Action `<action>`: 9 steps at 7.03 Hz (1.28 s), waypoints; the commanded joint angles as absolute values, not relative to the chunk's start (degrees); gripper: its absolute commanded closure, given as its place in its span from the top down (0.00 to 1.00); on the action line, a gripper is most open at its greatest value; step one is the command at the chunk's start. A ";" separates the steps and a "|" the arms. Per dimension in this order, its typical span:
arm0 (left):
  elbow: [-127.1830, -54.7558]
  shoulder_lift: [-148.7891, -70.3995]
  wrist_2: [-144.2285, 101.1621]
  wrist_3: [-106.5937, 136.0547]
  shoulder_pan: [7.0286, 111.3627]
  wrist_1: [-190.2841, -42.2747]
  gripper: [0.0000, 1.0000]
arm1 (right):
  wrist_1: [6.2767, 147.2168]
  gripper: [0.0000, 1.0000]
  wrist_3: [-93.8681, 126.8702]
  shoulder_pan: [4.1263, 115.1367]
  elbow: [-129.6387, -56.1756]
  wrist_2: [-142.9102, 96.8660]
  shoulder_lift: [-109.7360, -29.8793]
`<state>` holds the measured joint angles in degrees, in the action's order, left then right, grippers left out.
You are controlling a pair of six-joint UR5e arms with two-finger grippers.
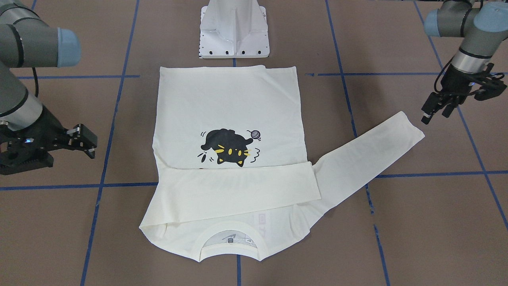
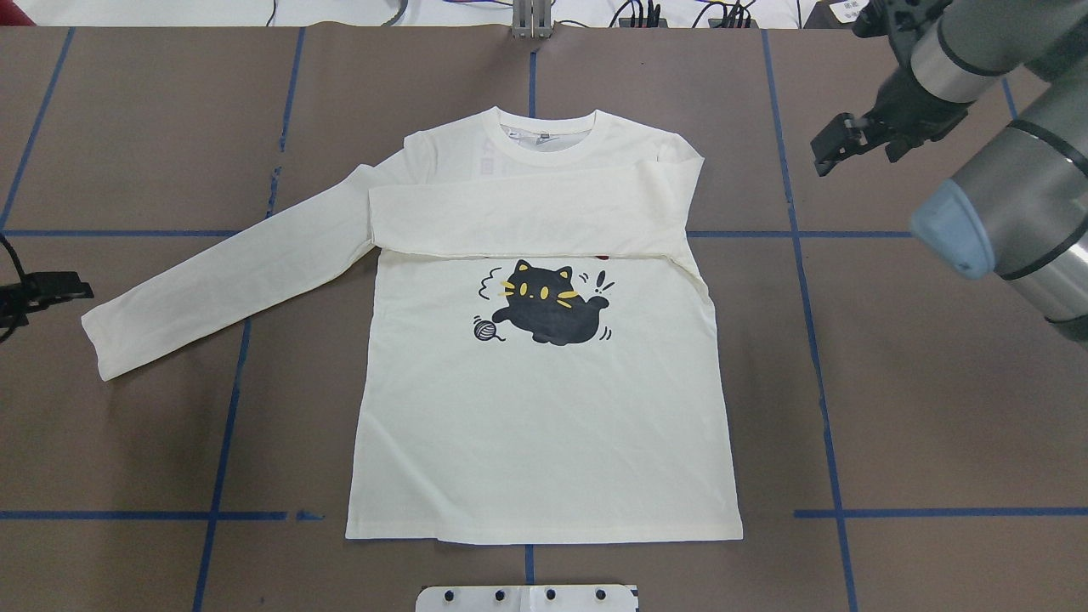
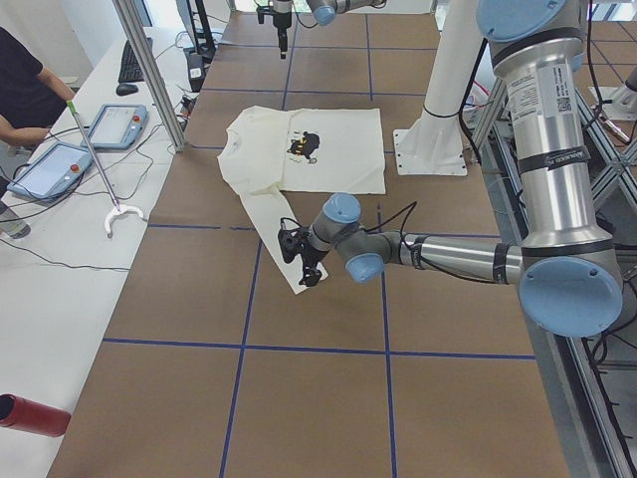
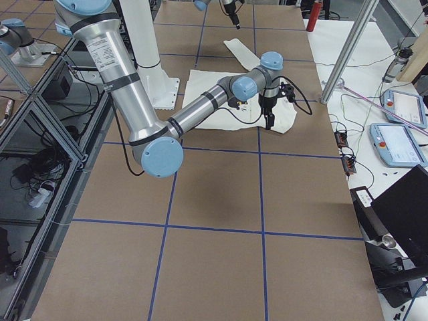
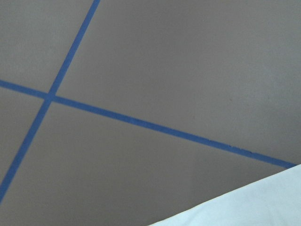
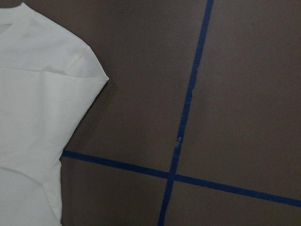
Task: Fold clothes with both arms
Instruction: 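Release the sleeve and raise the right gripper away from the shirt, then lower the left gripper onto the other sleeve cuff and grasp it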
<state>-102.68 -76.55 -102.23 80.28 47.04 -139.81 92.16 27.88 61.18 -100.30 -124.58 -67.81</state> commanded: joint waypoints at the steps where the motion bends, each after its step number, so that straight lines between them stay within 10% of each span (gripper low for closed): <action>1: -101.18 -76.38 -94.43 85.78 39.39 -139.57 1.00 | 91.67 1.00 21.02 63.89 -100.72 -126.12 -73.02; 9: -96.94 -77.26 -92.90 82.36 38.85 -139.83 0.96 | 91.67 1.00 21.71 63.90 -100.72 -126.21 -72.95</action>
